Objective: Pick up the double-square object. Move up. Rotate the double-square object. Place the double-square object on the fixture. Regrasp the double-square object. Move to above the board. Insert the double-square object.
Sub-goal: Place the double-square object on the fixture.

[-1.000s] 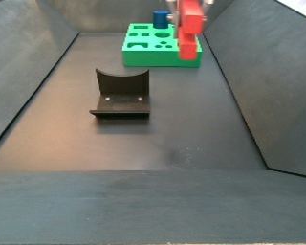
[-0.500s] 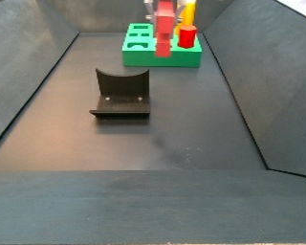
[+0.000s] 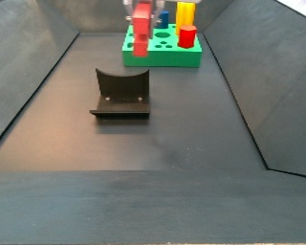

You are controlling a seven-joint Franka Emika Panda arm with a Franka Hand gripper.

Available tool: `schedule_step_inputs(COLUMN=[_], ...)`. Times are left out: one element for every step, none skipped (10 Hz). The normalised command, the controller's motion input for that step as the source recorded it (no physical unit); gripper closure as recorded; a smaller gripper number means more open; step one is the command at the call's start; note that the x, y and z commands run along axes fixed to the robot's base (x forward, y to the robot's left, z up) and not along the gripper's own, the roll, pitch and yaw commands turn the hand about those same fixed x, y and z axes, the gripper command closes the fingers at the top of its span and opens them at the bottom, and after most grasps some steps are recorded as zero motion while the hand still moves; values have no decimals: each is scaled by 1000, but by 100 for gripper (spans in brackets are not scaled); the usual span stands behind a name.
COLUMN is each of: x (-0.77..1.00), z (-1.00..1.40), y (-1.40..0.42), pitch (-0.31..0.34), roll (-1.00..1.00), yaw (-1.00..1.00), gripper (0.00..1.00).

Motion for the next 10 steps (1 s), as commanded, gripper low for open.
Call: schedule_step_inputs(x=[724,550,487,379,338,271,182,112,68,64], z=[433,241,141,37,25,11,-4,-7,-4,-9], y=[483,331,223,94,72,59,56,49,48,44], pitch=[34,55,60,79,89,101,116,129,129,131], roll=[-1000,-1000,-1000,-1000,-1000,-1000,-1000,-1000,-1000,-1000], yaw=[26,4,2,-9,-16,-26,-42,-56,-75,-108], gripper=[100,100,100,100,100,100,100,100,100,100])
